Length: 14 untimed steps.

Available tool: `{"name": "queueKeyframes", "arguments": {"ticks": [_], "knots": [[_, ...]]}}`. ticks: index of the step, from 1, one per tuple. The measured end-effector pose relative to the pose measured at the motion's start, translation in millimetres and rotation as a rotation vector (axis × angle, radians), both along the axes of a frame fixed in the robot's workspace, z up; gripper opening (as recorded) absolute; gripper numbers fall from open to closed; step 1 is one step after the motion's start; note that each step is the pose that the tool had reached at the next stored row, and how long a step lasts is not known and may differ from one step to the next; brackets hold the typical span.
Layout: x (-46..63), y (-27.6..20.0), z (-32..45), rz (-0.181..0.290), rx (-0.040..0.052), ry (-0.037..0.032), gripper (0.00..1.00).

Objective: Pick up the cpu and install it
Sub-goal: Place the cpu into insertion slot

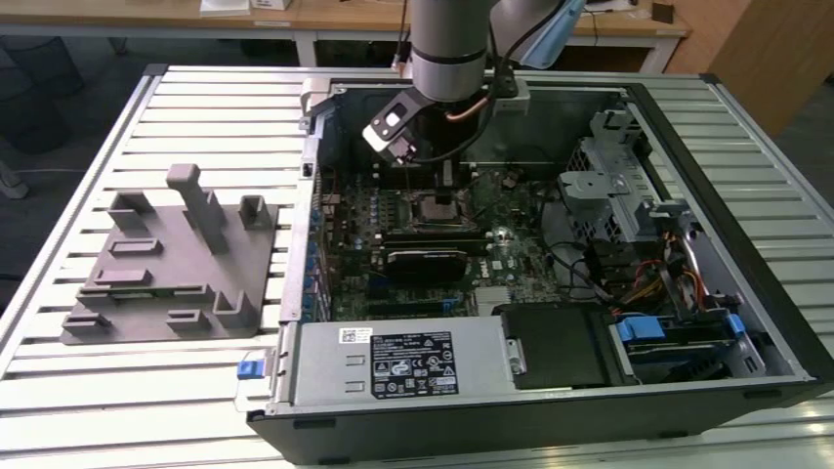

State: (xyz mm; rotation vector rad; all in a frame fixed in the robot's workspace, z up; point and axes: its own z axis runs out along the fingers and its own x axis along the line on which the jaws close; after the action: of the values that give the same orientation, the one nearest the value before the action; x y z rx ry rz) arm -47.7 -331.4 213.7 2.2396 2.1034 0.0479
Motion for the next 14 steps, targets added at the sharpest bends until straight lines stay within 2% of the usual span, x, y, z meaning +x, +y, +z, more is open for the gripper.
{"name": "queueKeyframes", "arguments": {"ticks": [14], "knots": [[-0.1, -0.1, 7.7, 0.0, -0.0006, 0.0001, 0.11]]}}
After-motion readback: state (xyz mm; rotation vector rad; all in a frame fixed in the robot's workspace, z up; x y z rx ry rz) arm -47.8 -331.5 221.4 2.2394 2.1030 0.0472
